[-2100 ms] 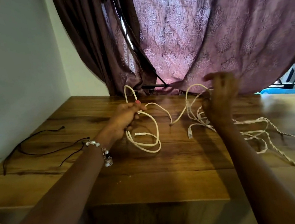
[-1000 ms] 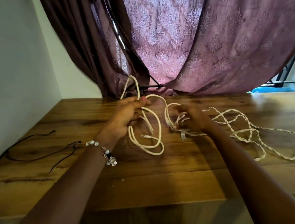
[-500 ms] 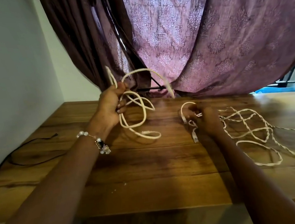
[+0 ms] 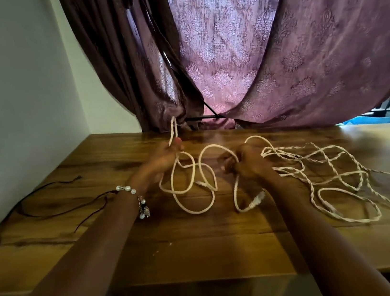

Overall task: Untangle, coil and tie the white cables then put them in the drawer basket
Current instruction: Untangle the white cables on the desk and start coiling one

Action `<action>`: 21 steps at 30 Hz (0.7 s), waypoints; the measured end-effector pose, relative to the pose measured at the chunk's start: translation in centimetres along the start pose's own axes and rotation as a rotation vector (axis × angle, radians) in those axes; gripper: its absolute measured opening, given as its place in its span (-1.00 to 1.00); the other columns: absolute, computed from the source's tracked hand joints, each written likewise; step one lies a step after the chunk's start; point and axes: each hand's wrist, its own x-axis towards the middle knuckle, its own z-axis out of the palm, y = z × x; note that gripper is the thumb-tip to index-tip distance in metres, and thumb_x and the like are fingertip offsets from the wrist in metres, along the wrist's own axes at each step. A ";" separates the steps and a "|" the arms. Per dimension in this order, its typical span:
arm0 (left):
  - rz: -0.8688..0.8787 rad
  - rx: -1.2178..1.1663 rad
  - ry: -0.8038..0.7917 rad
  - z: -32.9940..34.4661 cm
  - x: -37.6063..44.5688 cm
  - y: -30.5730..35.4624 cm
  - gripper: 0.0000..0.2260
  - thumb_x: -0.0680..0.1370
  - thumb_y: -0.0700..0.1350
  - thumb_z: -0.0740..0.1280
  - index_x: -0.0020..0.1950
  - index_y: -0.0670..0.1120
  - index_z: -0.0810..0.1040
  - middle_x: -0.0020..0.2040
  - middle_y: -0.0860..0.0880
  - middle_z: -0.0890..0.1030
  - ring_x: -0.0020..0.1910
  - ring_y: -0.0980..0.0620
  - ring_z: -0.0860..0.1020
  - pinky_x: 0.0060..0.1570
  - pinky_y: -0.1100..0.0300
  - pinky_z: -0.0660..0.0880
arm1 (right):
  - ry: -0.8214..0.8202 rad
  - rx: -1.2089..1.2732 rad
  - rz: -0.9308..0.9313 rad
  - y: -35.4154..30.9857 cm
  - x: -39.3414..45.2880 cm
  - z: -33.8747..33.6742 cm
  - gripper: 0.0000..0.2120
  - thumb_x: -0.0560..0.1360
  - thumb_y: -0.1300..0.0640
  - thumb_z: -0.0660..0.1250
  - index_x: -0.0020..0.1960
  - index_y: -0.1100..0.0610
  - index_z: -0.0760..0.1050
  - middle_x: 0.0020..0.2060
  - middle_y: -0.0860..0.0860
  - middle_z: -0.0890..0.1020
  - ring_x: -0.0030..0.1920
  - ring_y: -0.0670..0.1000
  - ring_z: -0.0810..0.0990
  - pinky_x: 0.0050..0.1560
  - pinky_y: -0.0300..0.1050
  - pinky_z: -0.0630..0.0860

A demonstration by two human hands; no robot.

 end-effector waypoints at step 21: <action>0.135 -0.337 -0.139 -1.9 0.9 2.4 -0.91 0.49 -0.27 0.38 -0.04 -0.27 0.59 -0.40 -0.10 0.60 -0.63 0.18 0.31 -0.65 0.40 0.21 | 0.327 -0.205 -0.698 -2.9 4.7 0.0 -0.85 0.42 0.07 0.41 -0.12 0.15 0.67 -0.19 -0.05 0.66 -0.17 -0.15 0.50 -0.04 -0.19 0.34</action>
